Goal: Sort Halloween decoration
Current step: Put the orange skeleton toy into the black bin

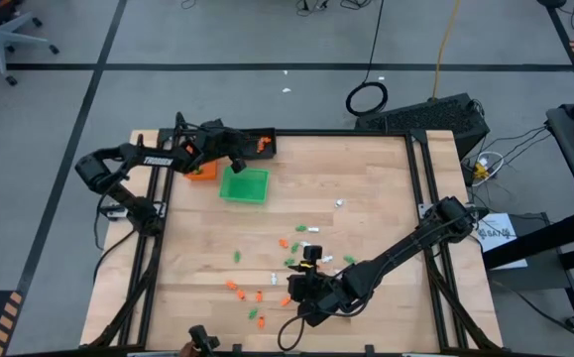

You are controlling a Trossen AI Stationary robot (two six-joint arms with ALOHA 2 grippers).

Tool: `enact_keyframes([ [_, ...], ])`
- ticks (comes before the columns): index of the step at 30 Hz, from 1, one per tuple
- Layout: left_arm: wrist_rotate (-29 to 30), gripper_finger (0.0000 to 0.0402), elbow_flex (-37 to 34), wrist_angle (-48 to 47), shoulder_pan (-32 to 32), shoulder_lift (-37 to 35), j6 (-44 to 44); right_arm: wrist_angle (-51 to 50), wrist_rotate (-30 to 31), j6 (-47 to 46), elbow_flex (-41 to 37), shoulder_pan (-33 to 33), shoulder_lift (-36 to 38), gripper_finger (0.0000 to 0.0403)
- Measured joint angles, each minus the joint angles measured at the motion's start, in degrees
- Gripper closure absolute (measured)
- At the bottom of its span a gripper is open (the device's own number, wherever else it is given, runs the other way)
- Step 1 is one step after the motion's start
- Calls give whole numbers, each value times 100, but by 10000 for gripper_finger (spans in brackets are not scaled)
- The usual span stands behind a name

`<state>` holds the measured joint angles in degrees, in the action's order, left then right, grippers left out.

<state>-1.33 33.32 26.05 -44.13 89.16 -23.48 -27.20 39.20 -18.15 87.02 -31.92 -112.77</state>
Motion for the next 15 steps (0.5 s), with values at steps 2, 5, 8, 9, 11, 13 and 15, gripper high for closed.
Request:
enact_keyframes([
  [2, 24, 261, 0, -25, 47, -106, 292, 0, 0, 23, 0, 0, 0, 275],
  [5, 3, 261, 0, -274, 169, -477, 918, -5, 0, 42, 0, 0, 0, 275],
  [8, -302, 261, 0, -883, 357, -1078, 1476, -44, 0, 42, 0, 0, 0, 275],
  [9, -482, 261, 0, -1084, 445, -1304, 1604, -46, 0, 42, 0, 2, 0, 275],
  [11, -827, 261, 0, -1557, 676, -1790, 1793, -82, 0, 42, 0, 6, 0, 275],
  [13, -1067, 261, 0, -2015, 984, -2268, 1896, -97, -1, 62, 0, 26, 0, 275],
  [15, -1214, 261, 0, -2433, 1368, -2729, 1916, -98, -4, 83, 0, 46, -2, 275],
])
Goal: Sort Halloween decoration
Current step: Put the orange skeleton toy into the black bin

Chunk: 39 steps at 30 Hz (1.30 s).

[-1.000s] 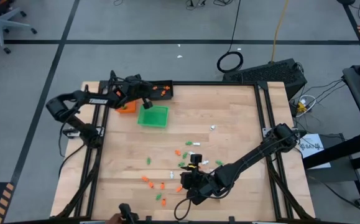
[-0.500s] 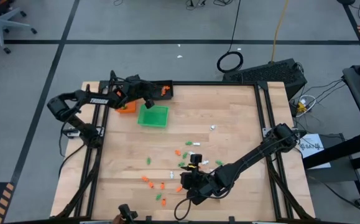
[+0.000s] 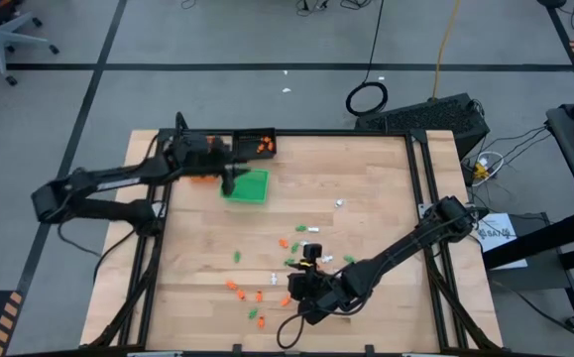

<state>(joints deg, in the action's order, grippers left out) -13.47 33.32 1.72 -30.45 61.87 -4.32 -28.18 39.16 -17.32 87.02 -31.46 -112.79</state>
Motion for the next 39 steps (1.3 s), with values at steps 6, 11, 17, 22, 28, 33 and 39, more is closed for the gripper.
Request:
enact_keyframes([
  [6, 232, 261, 0, -1019, 1378, -1013, 147, 6, -7, -122, 0, 31, 0, 275],
  [11, 1130, 261, -2, -1493, 2706, -1358, 688, -25, -17, -358, 0, 97, -48, 275],
  [17, 1867, 261, -2, -1559, 4403, -1178, 749, -71, -21, -446, 0, 117, -170, 275],
  [22, 2340, 261, -11, -1862, 5569, -819, 877, 96, -22, -444, 0, 113, -179, 275],
  [28, 2570, 261, -11, -2045, 6365, -51, 1286, 163, -27, -448, 0, 100, -179, 275],
  [33, 2570, 261, -11, -2060, 6693, 644, 1305, 187, -39, -442, 0, 98, -179, 275],
  [39, 2329, 261, -12, -1762, 6865, 1336, 1308, 183, -39, -431, 0, 96, -179, 275],
])
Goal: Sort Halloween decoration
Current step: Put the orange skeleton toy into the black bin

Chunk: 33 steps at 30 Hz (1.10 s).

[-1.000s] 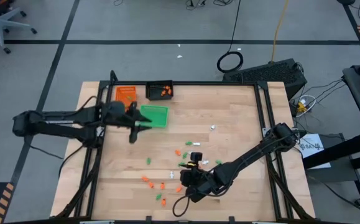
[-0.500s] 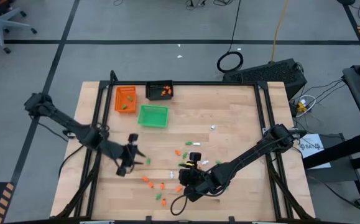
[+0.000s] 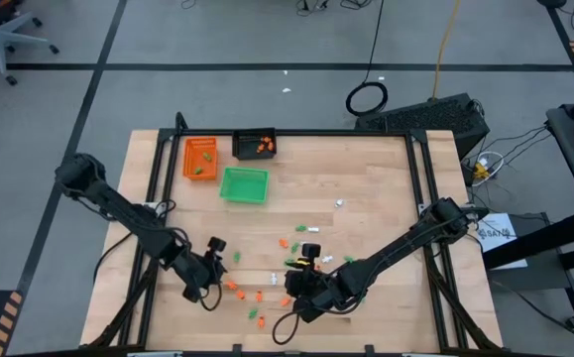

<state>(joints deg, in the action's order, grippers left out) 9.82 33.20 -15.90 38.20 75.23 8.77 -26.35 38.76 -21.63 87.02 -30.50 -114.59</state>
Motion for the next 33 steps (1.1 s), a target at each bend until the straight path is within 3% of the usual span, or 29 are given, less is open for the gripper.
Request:
enact_keyframes([
  [11, -124, 261, 2, 669, 59, 524, 598, 0, -2, 3, 0, 2, 0, 275],
  [28, 83, 262, 12, 1257, 61, 1348, 639, 0, -4, 20, -2, -4, 9, 275],
  [33, 14, 302, 21, 1278, 61, 1428, 751, -2, -4, 20, -2, -4, 9, 275],
])
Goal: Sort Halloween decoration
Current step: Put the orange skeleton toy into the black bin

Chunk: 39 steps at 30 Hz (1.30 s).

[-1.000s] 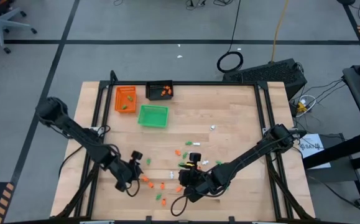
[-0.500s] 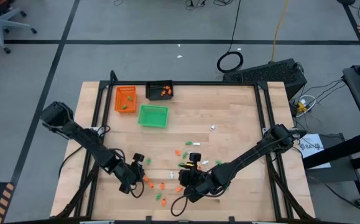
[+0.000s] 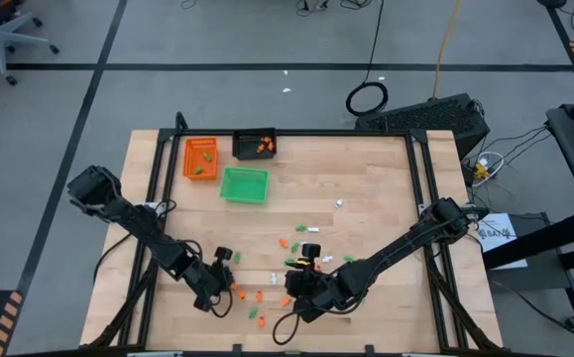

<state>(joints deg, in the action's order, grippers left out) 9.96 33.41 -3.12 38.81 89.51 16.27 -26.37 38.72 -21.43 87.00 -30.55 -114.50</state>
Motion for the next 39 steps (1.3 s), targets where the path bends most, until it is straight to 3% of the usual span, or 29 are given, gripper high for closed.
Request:
enact_keyframes([
  [7, -31, 388, -4, -34, -2, 5, -28, 1, 0, 0, 0, 0, 0, 275],
  [19, 86, 386, -20, -60, 0, -190, -180, 1, 0, 0, 0, 0, 0, 275],
  [28, 1171, 386, 121, -370, -4, -606, -1191, 0, 0, 0, 0, 0, 0, 275],
  [39, 3698, 386, 371, -391, -4, -891, -3225, -92, 0, -33, -2, 0, 0, 275],
])
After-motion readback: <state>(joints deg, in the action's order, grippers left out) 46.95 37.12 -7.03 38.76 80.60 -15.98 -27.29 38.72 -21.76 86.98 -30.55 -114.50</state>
